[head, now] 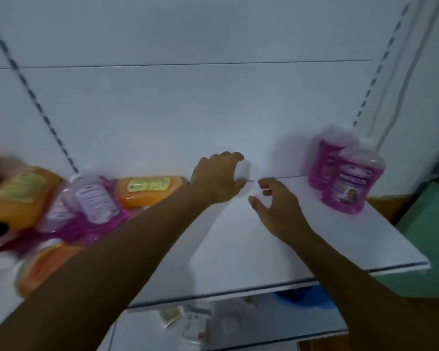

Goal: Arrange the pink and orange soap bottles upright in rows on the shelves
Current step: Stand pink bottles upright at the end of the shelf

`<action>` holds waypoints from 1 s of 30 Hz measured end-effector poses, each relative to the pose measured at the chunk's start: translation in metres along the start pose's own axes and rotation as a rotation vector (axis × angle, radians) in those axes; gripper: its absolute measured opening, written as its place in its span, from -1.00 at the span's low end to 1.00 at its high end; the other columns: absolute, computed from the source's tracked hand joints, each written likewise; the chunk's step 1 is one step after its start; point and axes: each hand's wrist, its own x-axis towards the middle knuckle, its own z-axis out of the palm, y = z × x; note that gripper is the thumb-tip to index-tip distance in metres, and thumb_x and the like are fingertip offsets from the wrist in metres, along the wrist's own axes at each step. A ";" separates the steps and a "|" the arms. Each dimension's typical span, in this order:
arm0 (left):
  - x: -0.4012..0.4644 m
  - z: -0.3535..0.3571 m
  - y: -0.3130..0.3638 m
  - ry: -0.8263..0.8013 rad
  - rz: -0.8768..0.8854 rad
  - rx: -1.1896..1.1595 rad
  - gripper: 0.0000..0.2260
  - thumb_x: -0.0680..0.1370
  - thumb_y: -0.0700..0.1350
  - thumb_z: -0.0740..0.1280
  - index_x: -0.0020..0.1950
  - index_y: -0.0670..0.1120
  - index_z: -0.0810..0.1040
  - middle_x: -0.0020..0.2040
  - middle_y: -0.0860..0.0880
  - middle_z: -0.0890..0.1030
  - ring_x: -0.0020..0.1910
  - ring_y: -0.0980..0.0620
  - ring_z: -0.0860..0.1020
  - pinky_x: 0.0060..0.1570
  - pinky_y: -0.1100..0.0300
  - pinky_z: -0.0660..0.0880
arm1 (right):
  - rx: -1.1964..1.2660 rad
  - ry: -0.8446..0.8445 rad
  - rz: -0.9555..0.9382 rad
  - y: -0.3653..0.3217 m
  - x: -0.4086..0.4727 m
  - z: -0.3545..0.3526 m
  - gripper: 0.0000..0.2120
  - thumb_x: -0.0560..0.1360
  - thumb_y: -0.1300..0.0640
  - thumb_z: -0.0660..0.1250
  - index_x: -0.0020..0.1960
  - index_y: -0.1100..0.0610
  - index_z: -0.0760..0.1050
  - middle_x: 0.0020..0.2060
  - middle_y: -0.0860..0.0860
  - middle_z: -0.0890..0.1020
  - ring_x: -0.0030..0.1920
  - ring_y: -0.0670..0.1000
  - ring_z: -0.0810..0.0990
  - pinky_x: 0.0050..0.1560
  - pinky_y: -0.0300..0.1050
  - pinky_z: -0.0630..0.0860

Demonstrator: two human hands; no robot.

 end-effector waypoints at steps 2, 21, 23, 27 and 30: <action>-0.021 -0.018 -0.033 0.015 -0.089 0.062 -0.52 0.55 0.15 0.28 0.42 0.02 0.33 0.36 -0.02 0.47 0.27 -0.09 0.47 0.26 0.00 0.36 | 0.021 -0.102 -0.055 -0.033 0.004 0.027 -0.60 0.51 -0.05 0.38 0.28 0.03 0.42 0.20 -0.07 0.55 0.14 -0.06 0.54 0.21 -0.05 0.51; -0.140 -0.071 -0.212 0.061 -0.662 -0.079 -0.69 0.62 -0.01 0.17 0.23 -0.21 0.41 0.08 -0.13 0.54 -0.03 -0.06 0.49 -0.05 0.11 0.43 | 0.210 -0.607 -0.181 -0.181 -0.006 0.191 -0.36 0.36 -0.14 0.50 0.32 0.04 0.34 0.04 -0.02 0.60 -0.06 -0.06 0.60 -0.30 -0.35 0.42; -0.137 -0.072 -0.210 0.063 -0.644 -0.077 -0.75 0.63 -0.06 0.17 0.16 -0.22 0.46 -0.02 -0.11 0.51 -0.09 -0.03 0.45 -0.09 0.16 0.36 | 0.259 -0.630 -0.154 -0.182 -0.005 0.193 -0.36 0.34 -0.14 0.51 0.30 0.03 0.35 0.02 -0.02 0.60 -0.08 -0.07 0.61 -0.29 -0.36 0.45; -0.136 -0.072 -0.214 0.135 -0.691 -0.143 -0.67 0.58 0.01 0.28 0.14 -0.25 0.52 0.03 -0.16 0.57 -0.09 -0.06 0.49 -0.11 0.12 0.41 | 0.354 -0.618 -0.096 -0.177 -0.004 0.196 -0.35 0.29 -0.15 0.55 0.27 0.04 0.41 -0.02 -0.03 0.63 -0.10 -0.08 0.64 -0.19 -0.23 0.61; -0.137 -0.073 -0.210 0.200 -0.679 -0.172 -0.67 0.54 0.03 0.34 0.09 -0.23 0.57 -0.03 -0.18 0.62 -0.15 -0.06 0.54 -0.22 0.14 0.44 | 0.447 -0.583 -0.064 -0.175 -0.006 0.194 -0.34 0.27 -0.05 0.58 0.29 0.02 0.40 0.02 -0.03 0.62 -0.07 -0.08 0.64 -0.10 -0.17 0.64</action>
